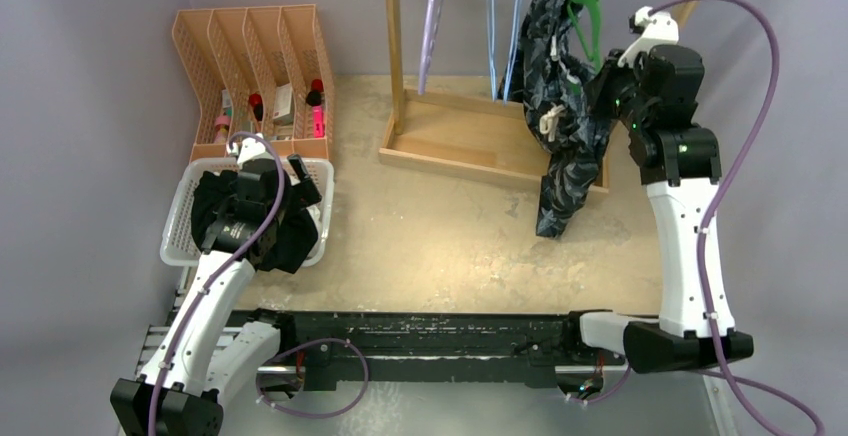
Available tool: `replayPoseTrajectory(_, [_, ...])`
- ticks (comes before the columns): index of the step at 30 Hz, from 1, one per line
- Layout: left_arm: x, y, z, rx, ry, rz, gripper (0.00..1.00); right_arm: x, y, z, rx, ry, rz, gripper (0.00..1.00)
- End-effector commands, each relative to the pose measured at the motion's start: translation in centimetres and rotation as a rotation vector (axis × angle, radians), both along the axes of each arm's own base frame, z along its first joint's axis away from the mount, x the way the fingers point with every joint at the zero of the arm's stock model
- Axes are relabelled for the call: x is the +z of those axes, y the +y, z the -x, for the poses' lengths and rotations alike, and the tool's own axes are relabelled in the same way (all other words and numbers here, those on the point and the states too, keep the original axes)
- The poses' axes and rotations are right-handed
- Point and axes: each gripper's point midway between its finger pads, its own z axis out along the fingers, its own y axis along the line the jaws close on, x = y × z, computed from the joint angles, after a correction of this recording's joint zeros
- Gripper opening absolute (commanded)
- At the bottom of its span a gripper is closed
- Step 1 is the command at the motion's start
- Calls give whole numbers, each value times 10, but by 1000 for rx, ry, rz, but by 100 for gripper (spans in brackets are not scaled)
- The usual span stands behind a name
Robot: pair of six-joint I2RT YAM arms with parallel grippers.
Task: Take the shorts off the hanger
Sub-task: Pick up the hanger from the clothes rod.
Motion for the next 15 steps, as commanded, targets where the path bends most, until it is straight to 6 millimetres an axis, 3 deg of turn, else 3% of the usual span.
replayPoseTrajectory(1, [8, 3, -4, 3, -34, -19, 92, -4, 10, 23, 24, -51, -83, 0])
replayPoseTrajectory(7, [4, 1, -5, -8, -14, -18, 92, -53, 25, 57, 73, 36, -176, 0])
replayPoseTrajectory(15, [2, 2, -5, -1, -9, -20, 92, -95, 45, 84, 138, 123, -286, 0])
